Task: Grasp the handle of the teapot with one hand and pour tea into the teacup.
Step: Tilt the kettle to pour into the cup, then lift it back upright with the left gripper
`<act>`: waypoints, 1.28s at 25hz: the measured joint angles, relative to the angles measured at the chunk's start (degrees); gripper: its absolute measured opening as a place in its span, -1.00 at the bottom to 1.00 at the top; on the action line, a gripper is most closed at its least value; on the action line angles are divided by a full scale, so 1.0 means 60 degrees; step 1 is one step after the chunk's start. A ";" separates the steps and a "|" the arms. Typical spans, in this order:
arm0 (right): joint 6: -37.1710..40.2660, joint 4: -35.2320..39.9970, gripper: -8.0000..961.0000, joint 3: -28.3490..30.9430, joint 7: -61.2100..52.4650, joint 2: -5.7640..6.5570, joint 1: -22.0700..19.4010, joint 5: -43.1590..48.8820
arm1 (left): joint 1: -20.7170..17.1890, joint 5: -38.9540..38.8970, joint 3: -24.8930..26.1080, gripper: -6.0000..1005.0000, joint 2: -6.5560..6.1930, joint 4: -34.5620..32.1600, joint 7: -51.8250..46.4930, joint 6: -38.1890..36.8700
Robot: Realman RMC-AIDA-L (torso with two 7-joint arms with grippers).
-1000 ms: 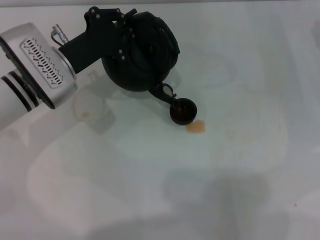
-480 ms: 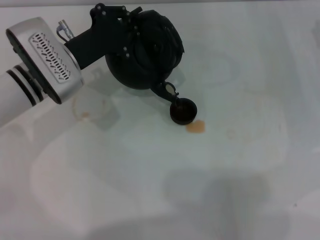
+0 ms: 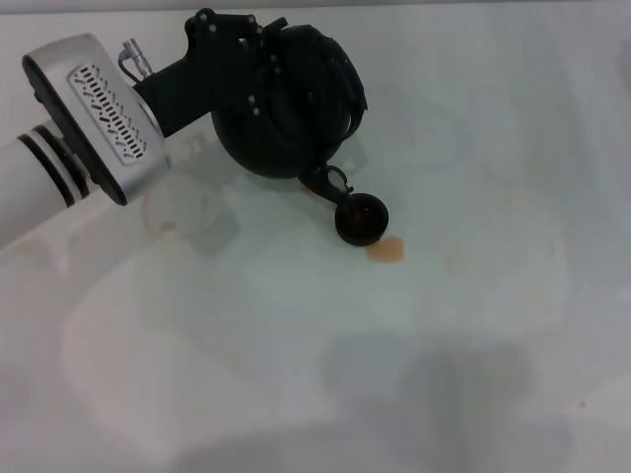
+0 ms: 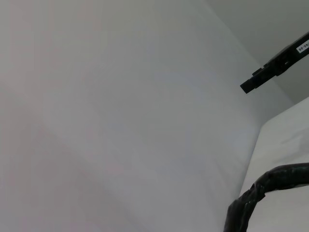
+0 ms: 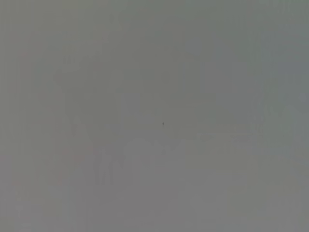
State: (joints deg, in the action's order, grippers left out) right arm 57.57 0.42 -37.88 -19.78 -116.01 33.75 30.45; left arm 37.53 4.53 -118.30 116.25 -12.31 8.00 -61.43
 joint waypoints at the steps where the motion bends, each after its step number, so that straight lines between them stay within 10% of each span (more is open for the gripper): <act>1: 0.0000 0.0001 0.73 0.0000 0.0000 0.0000 0.0002 -0.0001 | 0.0005 0.0000 0.0001 -0.78 -0.0004 0.0000 0.0000 0.0000; 32: -0.0035 0.0032 0.73 0.0000 -0.0014 0.0000 0.0000 -0.0023 | 0.0047 -0.0030 0.0057 -0.78 0.0054 0.0001 0.0015 -0.0070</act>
State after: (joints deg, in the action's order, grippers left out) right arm 57.36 0.62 -37.88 -19.87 -116.01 33.75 30.32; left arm 37.81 4.35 -117.96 116.57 -12.30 8.09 -61.85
